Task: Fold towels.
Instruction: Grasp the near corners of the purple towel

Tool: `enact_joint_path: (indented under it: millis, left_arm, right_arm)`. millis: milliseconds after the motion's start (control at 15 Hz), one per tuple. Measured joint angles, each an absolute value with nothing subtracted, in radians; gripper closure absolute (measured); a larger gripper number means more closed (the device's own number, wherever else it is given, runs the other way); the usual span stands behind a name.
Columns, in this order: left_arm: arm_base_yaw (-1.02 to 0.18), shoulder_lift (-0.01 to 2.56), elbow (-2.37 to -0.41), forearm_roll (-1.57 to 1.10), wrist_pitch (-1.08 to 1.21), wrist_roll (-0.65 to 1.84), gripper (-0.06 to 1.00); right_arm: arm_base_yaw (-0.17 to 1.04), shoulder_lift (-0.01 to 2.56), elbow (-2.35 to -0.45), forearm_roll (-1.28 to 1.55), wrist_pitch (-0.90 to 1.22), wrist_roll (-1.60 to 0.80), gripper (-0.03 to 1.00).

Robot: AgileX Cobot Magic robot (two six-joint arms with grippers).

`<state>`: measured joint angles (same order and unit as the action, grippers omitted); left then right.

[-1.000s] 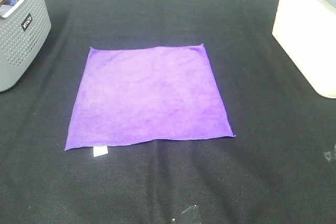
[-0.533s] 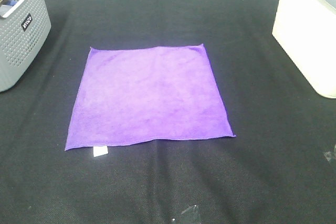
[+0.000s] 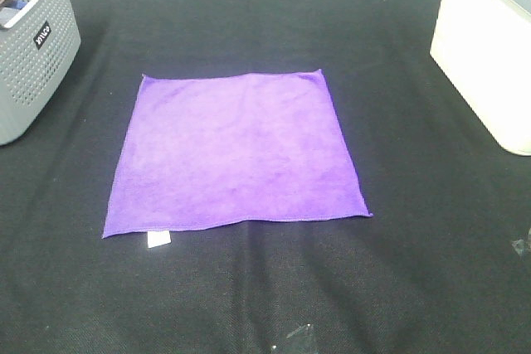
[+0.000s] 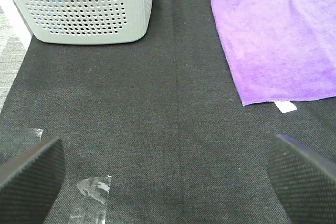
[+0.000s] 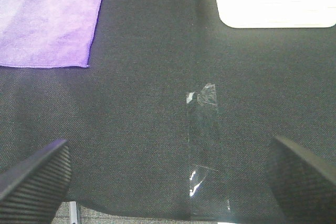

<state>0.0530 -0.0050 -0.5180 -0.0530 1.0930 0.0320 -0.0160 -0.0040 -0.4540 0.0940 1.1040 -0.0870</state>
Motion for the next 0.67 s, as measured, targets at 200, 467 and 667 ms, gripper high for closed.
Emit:
enact_joint_path:
  millis: [200,467,667]
  left_arm:
    - [0.053,-0.005,-0.518,-0.053,1.093,0.032,-0.05]
    - [0.053,-0.005,-0.518,-0.053,1.093,0.032,-0.05]
    - [0.053,-0.005,-0.518,-0.053,1.093,0.032,-0.05]
  right_arm:
    - [-0.016,-0.004,-0.454,0.094,1.104,-0.087,0.01]
    - [-0.016,-0.004,-0.454,0.094,1.104,-0.087,0.01]
    - [-0.016,-0.004,-0.454,0.094,1.104,-0.087,0.01]
